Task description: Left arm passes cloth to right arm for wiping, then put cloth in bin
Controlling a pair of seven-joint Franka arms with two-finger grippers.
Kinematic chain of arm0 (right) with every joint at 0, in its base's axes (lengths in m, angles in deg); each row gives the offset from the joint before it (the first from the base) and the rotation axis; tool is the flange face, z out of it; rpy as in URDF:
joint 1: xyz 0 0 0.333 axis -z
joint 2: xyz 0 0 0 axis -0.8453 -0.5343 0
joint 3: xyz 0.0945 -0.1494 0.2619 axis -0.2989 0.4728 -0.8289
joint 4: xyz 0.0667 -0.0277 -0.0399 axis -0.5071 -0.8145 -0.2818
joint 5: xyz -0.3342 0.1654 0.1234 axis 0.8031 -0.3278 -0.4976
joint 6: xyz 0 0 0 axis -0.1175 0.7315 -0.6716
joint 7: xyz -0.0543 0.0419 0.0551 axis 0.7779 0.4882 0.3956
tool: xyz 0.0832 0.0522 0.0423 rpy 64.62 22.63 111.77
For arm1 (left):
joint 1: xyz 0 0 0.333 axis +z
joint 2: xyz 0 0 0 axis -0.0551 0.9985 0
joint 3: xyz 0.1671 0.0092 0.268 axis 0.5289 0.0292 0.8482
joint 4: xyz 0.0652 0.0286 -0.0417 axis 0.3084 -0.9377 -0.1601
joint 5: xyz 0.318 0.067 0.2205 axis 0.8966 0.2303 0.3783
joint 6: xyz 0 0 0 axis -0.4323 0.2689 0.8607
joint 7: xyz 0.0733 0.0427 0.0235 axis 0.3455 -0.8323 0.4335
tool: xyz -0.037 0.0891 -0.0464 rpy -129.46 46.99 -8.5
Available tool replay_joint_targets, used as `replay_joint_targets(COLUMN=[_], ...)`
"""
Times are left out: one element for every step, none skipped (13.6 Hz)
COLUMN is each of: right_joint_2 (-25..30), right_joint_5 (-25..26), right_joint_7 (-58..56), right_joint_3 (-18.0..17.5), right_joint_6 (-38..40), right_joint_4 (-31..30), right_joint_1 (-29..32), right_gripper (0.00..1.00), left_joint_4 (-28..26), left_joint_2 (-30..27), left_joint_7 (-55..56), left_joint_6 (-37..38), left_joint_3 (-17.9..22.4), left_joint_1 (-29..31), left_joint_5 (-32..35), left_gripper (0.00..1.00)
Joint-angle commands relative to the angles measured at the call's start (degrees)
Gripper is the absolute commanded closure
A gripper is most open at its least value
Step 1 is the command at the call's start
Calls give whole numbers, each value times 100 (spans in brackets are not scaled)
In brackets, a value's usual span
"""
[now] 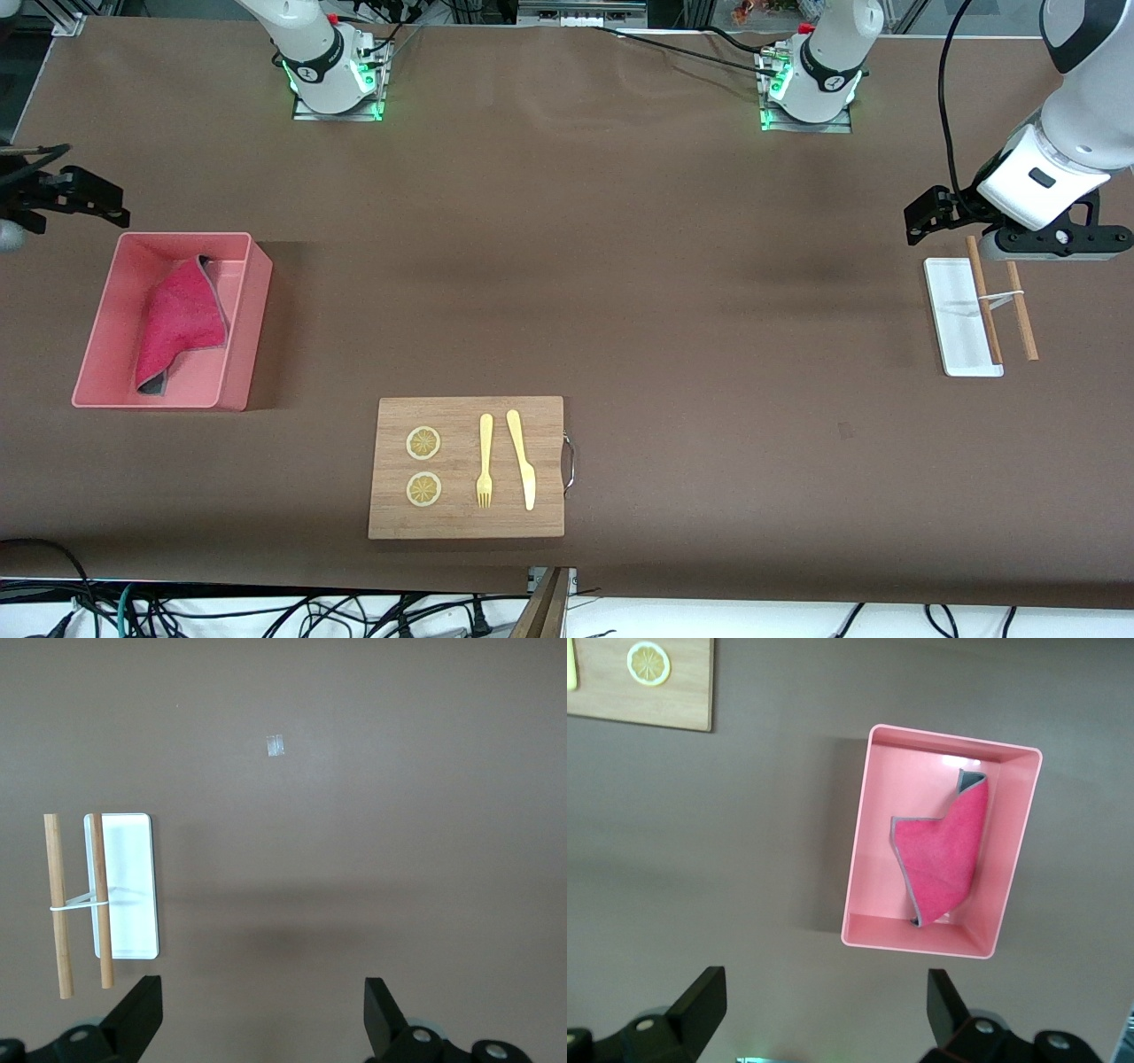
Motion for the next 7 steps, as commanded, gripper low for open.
replay_joint_targets(right_joint_2=[259,259,259,233,198,181,172], right_joint_5=[142,124,107,98,89,54,54], right_joint_7=[50,50,93,189,225,226,226], right_joint_3=[-193,-193,-193,-193,-184,-166,-157], right_joint_6=[205,240,276,285,302,328,337], right_joint_4=[-171,-171,-162,-145,-145,-127,-66], right_joint_1=[171,180,180,171,162,162,171], right_gripper=[0,0,0,0,0,0,0], left_joint_4=[146,146,146,146,155,155,155], left_joint_2=[65,65,65,65,65,65,65], left_joint_7=[-99,-99,-99,-108,-108,-99,-99], left_joint_6=[62,62,62,62,53,53,53], left_joint_3=[-28,-28,-28,-28,-28,-37,-37], left_joint_1=[17,17,17,17,8,8,8], left_joint_5=[-23,-23,-23,-14,-14,-14,-14], left_gripper=[0,0,0,0,0,0,0])
